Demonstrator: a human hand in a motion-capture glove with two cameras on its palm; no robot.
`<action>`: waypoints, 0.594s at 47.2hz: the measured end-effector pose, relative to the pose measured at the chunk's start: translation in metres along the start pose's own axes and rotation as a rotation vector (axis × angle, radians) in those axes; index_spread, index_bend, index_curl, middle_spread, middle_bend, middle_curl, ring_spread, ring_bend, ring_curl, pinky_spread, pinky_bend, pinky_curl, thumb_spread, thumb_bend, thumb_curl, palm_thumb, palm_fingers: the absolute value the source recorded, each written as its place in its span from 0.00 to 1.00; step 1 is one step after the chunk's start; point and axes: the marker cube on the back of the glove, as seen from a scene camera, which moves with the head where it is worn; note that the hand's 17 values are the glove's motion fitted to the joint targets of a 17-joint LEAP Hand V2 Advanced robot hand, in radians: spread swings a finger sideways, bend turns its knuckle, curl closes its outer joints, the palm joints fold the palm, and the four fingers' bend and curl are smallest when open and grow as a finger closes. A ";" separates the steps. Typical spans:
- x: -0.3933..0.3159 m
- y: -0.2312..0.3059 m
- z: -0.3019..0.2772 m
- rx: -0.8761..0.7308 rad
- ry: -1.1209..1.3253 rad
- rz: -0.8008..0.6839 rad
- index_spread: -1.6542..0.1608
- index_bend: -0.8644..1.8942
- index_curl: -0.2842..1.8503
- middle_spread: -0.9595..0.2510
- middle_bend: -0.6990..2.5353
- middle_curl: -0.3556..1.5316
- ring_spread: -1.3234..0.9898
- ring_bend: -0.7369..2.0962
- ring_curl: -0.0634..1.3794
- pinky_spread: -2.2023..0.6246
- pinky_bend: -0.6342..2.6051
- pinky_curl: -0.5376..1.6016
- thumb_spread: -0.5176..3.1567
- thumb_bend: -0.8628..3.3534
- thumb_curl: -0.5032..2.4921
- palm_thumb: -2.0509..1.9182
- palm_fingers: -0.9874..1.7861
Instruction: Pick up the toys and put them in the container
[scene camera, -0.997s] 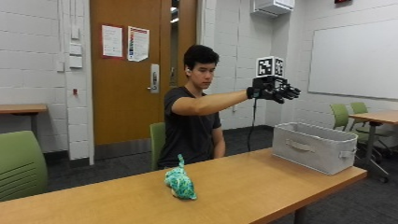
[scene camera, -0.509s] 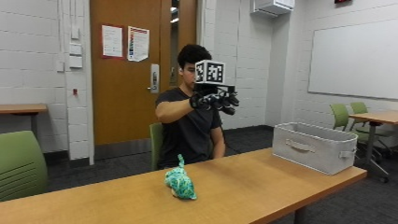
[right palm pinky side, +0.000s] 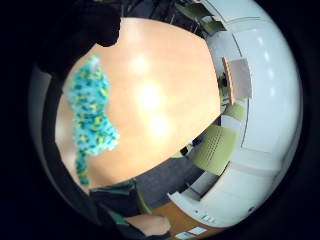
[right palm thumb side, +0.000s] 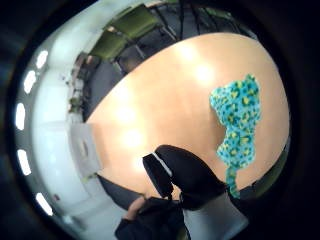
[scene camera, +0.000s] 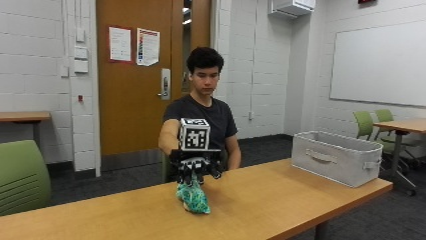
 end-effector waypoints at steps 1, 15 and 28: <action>0.001 0.000 0.007 -0.012 0.002 0.011 0.73 0.35 0.24 0.72 0.27 0.43 0.50 0.42 0.25 0.75 0.49 0.41 0.44 0.19 0.25 0.50 0.32; 0.016 -0.001 0.079 -0.104 -0.037 0.098 0.73 0.35 0.23 0.75 0.26 0.40 0.51 0.44 0.27 0.74 0.52 0.42 0.44 0.20 0.25 0.51 0.33; 0.008 0.008 0.075 -0.064 -0.116 0.132 0.71 0.30 0.16 0.63 0.33 0.41 0.41 0.69 0.38 0.64 0.61 0.44 0.49 0.25 0.27 0.61 0.60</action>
